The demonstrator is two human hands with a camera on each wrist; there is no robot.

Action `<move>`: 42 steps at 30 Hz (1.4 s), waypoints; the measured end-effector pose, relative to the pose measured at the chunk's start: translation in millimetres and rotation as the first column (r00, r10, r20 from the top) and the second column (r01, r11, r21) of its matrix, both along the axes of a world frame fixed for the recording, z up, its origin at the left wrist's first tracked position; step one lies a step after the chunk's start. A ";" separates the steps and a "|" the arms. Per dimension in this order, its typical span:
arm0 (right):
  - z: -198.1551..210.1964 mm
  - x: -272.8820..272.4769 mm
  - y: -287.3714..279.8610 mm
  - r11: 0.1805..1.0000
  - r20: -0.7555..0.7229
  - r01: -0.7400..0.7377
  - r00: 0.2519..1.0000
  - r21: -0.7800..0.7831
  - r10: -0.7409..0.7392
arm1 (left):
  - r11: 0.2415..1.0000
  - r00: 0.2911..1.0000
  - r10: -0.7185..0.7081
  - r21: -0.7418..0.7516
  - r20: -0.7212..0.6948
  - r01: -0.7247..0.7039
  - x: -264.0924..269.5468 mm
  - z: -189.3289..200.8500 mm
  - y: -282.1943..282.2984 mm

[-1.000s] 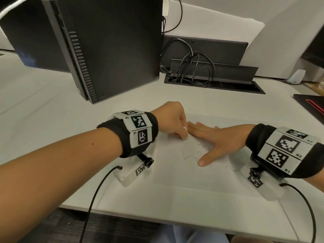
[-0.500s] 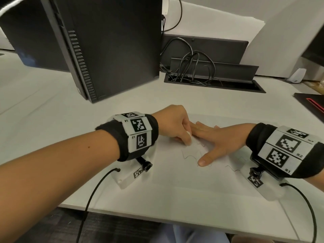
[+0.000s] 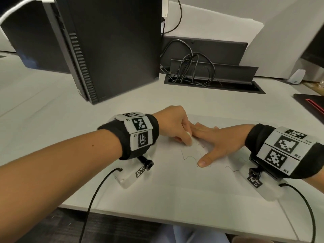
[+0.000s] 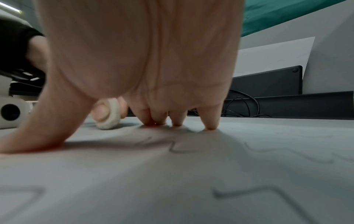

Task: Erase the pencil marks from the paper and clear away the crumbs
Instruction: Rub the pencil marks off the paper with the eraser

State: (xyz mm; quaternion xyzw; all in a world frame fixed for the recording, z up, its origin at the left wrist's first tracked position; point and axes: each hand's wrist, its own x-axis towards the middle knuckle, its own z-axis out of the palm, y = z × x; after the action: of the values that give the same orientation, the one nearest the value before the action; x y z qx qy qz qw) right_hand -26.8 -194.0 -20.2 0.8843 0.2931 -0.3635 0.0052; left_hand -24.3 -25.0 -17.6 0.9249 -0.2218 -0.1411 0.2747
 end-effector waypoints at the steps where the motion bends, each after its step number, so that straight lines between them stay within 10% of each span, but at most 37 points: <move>1: 0.5 0.1 0.4 1.000 0.002 -0.003 1.000 0.001 0.003 | 1.000 0.999 0.020 0.004 0.036 -0.020 1.3 0.4 -0.1; 36: 0.0 -0.8 1.4 0.997 0.028 0.041 0.999 0.058 -0.043 | 0.999 0.998 -0.031 0.004 -0.055 0.031 -6.4 -0.8 -8.2; 42: -1.7 0.0 0.7 0.999 0.047 0.040 0.998 -0.009 -0.039 | 0.979 0.975 0.166 -0.143 0.146 -0.145 5.2 4.9 11.1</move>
State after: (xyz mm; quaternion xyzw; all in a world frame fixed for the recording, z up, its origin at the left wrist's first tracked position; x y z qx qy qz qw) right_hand -26.8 -193.3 -21.9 0.8982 0.2734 -0.3442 0.0093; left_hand -19.1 -14.0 -12.7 0.9276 -0.1784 -0.0309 0.3268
